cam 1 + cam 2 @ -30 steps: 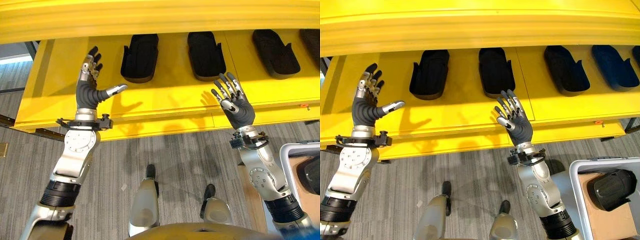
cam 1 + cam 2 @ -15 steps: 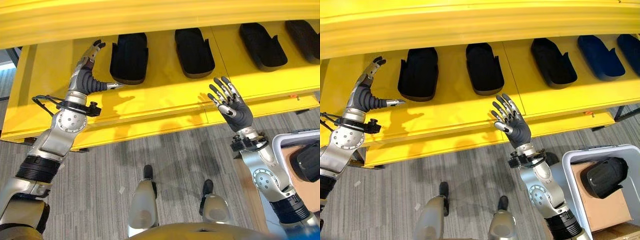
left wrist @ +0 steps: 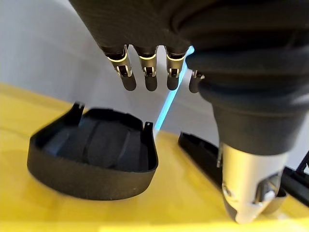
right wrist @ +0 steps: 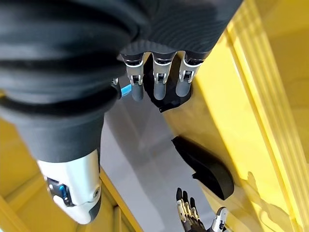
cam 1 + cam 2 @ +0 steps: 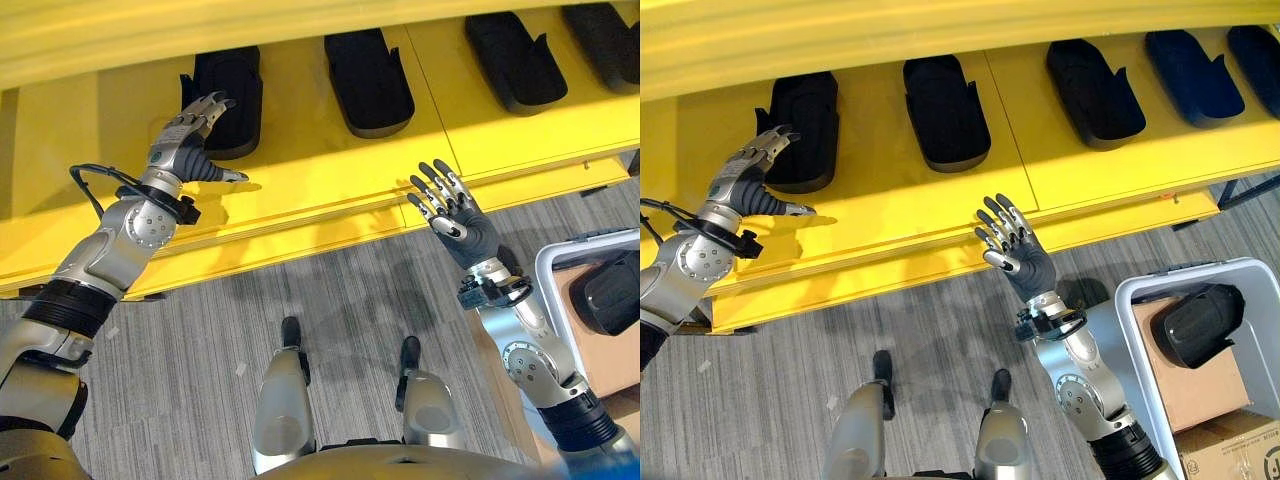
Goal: Move parts from the plastic box to the shelf.
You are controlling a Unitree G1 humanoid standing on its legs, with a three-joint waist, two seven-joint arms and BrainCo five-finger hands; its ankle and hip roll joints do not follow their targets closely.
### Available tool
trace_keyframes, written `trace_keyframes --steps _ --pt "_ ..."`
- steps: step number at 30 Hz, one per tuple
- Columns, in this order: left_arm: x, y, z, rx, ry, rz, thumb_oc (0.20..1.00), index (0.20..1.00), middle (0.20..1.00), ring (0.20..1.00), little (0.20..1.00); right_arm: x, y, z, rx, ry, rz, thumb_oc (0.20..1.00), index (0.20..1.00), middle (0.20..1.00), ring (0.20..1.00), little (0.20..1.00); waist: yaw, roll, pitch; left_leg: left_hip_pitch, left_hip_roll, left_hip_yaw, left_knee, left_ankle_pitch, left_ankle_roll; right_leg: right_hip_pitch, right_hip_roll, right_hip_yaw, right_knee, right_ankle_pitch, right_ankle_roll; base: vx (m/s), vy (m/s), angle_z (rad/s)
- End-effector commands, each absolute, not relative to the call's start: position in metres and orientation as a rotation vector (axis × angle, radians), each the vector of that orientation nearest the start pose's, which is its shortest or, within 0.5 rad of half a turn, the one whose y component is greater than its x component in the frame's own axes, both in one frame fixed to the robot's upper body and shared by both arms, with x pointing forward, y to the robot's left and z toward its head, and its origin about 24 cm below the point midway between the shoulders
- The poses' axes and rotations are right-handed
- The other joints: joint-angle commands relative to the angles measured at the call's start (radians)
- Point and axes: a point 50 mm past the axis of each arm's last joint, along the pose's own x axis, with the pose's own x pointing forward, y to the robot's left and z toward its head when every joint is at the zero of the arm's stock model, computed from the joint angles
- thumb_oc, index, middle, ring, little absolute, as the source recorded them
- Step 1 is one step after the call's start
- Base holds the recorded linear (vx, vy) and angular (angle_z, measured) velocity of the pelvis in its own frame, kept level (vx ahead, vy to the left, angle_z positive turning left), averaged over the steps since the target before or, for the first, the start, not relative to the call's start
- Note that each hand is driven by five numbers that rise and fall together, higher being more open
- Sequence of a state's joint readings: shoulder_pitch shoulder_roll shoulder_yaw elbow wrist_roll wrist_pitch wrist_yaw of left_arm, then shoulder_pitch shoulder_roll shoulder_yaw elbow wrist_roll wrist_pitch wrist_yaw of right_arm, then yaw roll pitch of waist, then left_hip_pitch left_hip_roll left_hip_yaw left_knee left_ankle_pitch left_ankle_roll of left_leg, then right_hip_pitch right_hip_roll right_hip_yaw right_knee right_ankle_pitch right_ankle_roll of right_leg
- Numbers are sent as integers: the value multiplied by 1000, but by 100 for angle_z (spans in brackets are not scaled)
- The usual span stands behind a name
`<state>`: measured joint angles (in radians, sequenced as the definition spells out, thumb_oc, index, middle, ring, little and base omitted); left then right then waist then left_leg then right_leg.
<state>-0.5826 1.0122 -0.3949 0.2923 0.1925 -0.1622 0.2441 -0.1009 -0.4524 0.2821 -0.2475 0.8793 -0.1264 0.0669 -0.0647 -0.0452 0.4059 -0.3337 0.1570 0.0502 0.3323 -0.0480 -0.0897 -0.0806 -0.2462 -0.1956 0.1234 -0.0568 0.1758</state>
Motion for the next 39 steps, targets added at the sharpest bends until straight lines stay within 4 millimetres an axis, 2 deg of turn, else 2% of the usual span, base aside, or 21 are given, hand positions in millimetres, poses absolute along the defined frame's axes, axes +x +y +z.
trace_keyframes --steps 1,10,23,39 --pt "332 272 230 1300 -486 147 1000 1000 1000 1000 1000 243 -149 144 455 -366 499 1000 1000 1000 1000 1000 4 1 -41 -9 70 4 -3 56 -36 24 -33 20 72 -74 -3 -12 7 -5" --pt "342 273 221 1298 -425 153 1000 1000 1000 1000 1000 239 -150 141 463 -360 492 1000 1000 1000 1000 1000 -6 -5 -32 -17 75 12 5 51 -33 1 -33 38 81 -69 -3 -8 10 -6" --pt "359 296 207 1145 -263 279 1000 1000 1000 1000 1000 234 -152 136 478 -340 479 1000 1000 1000 1000 1000 -24 -16 -22 -33 82 20 21 46 -33 -24 -32 57 87 -61 -2 -1 2 -2" --pt "376 301 220 1146 -174 335 1000 1000 1000 1000 1000 230 -155 134 492 -327 470 1000 1000 1000 1000 1000 -39 -18 -5 -43 85 27 32 44 -32 -45 -28 74 97 -59 0 1 1 -1"
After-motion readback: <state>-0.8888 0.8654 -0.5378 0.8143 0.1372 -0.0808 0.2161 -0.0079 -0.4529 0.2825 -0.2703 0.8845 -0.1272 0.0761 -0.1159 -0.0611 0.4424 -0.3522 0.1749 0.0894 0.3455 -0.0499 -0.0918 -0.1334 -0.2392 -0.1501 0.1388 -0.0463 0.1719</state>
